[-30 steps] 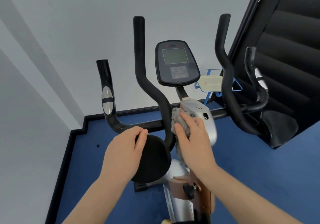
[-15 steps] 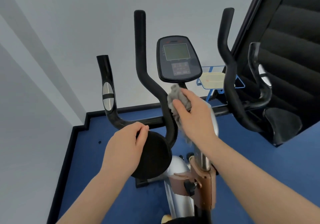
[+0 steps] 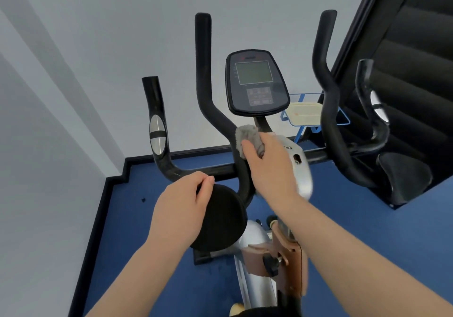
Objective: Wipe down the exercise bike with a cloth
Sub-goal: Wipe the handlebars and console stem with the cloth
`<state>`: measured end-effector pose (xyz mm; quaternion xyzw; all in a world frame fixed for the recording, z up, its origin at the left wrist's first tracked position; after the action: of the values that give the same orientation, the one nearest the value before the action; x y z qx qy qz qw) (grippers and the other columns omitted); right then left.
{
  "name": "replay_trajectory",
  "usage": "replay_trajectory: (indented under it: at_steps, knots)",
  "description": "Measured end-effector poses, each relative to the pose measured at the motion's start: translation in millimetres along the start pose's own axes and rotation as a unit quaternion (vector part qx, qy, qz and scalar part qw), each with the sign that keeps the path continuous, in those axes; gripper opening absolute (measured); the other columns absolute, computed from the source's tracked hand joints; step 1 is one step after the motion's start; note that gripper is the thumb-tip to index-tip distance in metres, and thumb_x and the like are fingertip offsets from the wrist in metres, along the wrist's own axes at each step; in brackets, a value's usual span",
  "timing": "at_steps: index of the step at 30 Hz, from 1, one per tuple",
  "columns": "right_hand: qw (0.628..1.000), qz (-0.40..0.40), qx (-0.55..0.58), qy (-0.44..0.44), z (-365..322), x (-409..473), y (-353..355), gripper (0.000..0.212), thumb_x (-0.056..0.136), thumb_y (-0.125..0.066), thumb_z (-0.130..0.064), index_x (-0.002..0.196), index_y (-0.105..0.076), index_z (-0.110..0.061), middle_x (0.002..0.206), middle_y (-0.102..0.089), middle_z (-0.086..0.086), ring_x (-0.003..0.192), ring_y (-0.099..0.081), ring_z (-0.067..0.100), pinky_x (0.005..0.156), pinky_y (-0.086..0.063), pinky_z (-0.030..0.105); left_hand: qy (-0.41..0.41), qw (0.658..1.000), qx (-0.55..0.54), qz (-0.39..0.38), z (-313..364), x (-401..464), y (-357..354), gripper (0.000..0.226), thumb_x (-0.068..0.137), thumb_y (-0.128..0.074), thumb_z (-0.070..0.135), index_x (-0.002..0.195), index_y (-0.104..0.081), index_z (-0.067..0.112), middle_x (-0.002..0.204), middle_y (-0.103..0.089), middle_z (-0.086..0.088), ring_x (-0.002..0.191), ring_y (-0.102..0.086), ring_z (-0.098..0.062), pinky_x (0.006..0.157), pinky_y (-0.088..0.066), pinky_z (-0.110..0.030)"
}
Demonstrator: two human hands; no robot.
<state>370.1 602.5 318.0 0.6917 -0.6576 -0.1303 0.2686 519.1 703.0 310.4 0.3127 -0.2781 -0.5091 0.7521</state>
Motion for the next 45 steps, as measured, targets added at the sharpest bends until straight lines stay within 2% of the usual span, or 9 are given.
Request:
replay_trajectory:
  at_steps: [8, 19, 23, 27, 31, 35, 38, 42, 45]
  knots:
    - [0.992, 0.012, -0.114, 0.048, 4.8, 2.7, 16.3, 0.026, 0.099, -0.050, -0.035, 0.114, -0.061, -0.017, 0.120, -0.053, -0.007, 0.093, -0.050, 0.005, 0.078, -0.037, 0.021, -0.007, 1.000, -0.004, 0.004, -0.3, -0.9, 0.1, 0.026, 0.098, -0.043, 0.041, 0.083, -0.062, 0.032, 0.072, -0.063, 0.014, 0.070, -0.057, 0.000, 0.065, -0.048, -0.025]
    - [0.996, 0.014, -0.087, 0.015, 11.3, -5.6, 17.5, 0.021, 0.100, -0.049, -0.025, 0.109, -0.062, -0.012, 0.107, -0.061, -0.001, 0.097, -0.055, 0.014, 0.080, -0.038, 0.023, -0.001, 1.000, 0.003, -0.003, -0.6, -1.0, 0.1, 0.026, 0.098, -0.042, 0.040, 0.085, -0.062, 0.032, 0.073, -0.062, 0.015, 0.071, -0.057, -0.001, 0.065, -0.046, -0.022]
    - [0.998, 0.025, -0.041, 0.043, 17.0, -51.8, 8.2, 0.027, 0.100, -0.048, -0.022, 0.124, -0.058, -0.014, 0.126, -0.057, -0.006, 0.117, -0.050, 0.006, 0.102, -0.039, 0.023, -0.003, 1.000, -0.001, 0.002, -0.6, -1.8, 0.6, 0.027, 0.097, -0.040, 0.043, 0.086, -0.063, 0.032, 0.074, -0.062, 0.016, 0.072, -0.057, 0.001, 0.065, -0.044, -0.019]
    - [0.998, 0.031, -0.021, 0.044, 12.4, -22.2, 22.9, 0.011, 0.098, -0.051, -0.027, 0.093, -0.060, -0.030, 0.087, -0.057, -0.017, 0.083, -0.052, -0.003, 0.074, -0.040, 0.015, -0.009, 1.000, 0.005, -0.005, 0.2, -0.5, 0.2, 0.028, 0.097, -0.040, 0.042, 0.087, -0.063, 0.031, 0.075, -0.062, 0.015, 0.073, -0.057, 0.000, 0.067, -0.046, -0.021]
    - [0.999, 0.021, 0.047, -0.005, 7.9, -17.0, 6.1, 0.014, 0.099, -0.051, -0.030, 0.090, -0.057, -0.022, 0.086, -0.058, -0.008, 0.081, -0.054, 0.007, 0.076, -0.043, 0.026, -0.007, 1.000, -0.001, -0.004, 1.4, -0.7, 1.0, 0.027, 0.098, -0.041, 0.041, 0.086, -0.063, 0.032, 0.074, -0.063, 0.015, 0.072, -0.057, -0.001, 0.067, -0.047, -0.025]
    - [0.999, 0.008, 0.027, 0.044, 16.7, -46.2, 10.4, 0.023, 0.096, -0.054, -0.025, 0.118, -0.059, -0.024, 0.110, -0.060, -0.013, 0.101, -0.053, -0.002, 0.089, -0.042, 0.014, -0.005, 1.000, -0.006, 0.001, 1.3, -1.9, 1.7, 0.027, 0.098, -0.042, 0.041, 0.085, -0.064, 0.032, 0.075, -0.063, 0.016, 0.074, -0.058, -0.001, 0.069, -0.049, -0.029]
    - [0.999, 0.017, 0.027, 0.023, 6.6, -9.5, 15.0, 0.009, 0.096, -0.054, -0.027, 0.101, -0.062, -0.027, 0.091, -0.061, -0.014, 0.086, -0.055, -0.001, 0.071, -0.040, 0.006, -0.004, 1.000, -0.001, -0.004, 2.3, -1.4, 1.5, 0.026, 0.099, -0.043, 0.040, 0.085, -0.064, 0.030, 0.075, -0.063, 0.015, 0.073, -0.058, -0.002, 0.070, -0.049, -0.030]
    - [0.998, 0.041, 0.053, 0.006, 10.6, -27.4, -1.5, 0.016, 0.098, -0.052, -0.027, 0.110, -0.060, -0.020, 0.102, -0.060, -0.004, 0.094, -0.055, 0.006, 0.086, -0.046, 0.023, -0.002, 1.000, -0.010, -0.003, 3.8, -2.7, 3.1, 0.028, 0.098, -0.043, 0.040, 0.083, -0.063, 0.029, 0.074, -0.064, 0.012, 0.073, -0.059, -0.004, 0.071, -0.050, -0.036]
    - [0.998, 0.018, 0.054, 0.034, 18.0, -53.8, 10.9, 0.024, 0.095, -0.055, -0.031, 0.118, -0.059, -0.030, 0.107, -0.056, -0.012, 0.097, -0.054, -0.003, 0.083, -0.042, 0.012, -0.001, 1.000, -0.010, -0.002, 4.0, -2.8, 3.4, 0.028, 0.098, -0.042, 0.041, 0.083, -0.063, 0.029, 0.074, -0.064, 0.012, 0.072, -0.059, -0.004, 0.070, -0.050, -0.035]
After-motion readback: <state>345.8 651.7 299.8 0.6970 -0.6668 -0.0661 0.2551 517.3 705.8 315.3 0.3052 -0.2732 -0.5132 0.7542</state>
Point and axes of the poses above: each hand's wrist, its own x-axis towards the middle knuckle, its own y-axis out of the back of the hand, z = x × y, the point moved 3 cm from there along x, towards the middle knuckle
